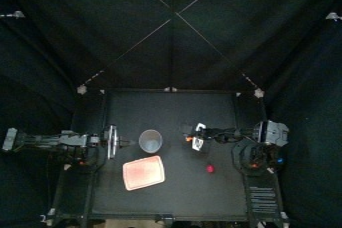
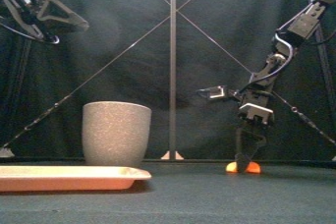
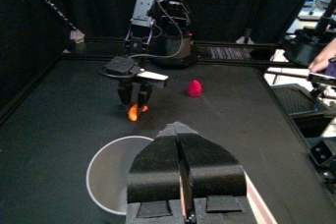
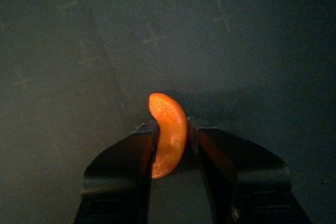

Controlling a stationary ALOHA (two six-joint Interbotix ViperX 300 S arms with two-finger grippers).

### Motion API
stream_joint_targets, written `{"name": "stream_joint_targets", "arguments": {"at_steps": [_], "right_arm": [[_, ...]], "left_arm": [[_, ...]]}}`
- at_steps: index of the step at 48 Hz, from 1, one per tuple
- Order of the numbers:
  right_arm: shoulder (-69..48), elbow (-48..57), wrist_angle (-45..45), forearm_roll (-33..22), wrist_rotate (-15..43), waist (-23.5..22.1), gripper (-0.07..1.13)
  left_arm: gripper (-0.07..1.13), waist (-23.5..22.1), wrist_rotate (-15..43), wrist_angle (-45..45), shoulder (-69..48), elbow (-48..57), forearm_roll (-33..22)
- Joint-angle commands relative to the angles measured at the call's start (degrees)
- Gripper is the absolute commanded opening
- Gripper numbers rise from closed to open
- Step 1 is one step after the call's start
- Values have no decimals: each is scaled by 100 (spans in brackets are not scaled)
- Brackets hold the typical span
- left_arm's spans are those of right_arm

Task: Pick the tangerine then place it in the grey bowl
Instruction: Place tangerine in the grey bowl

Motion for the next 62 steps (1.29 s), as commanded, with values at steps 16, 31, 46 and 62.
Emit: {"name": "stream_joint_targets", "arguments": {"at_steps": [16, 31, 46, 62], "right_arm": [[-659, -791, 650, 88, 9, 563, 69], [-694, -2057, 492, -185, -79, 914, 69], [404, -3226, -853, -431, 9, 1037, 70], [1195, -3762, -1081, -97, 0, 1195, 71]], "left_arm": [[3, 9, -18, -44, 9, -53, -62], [3, 26, 9, -123, 9, -44, -79], [3, 88, 9, -229, 9, -26, -79], [3, 88, -18, -229, 9, 62, -88]]}}
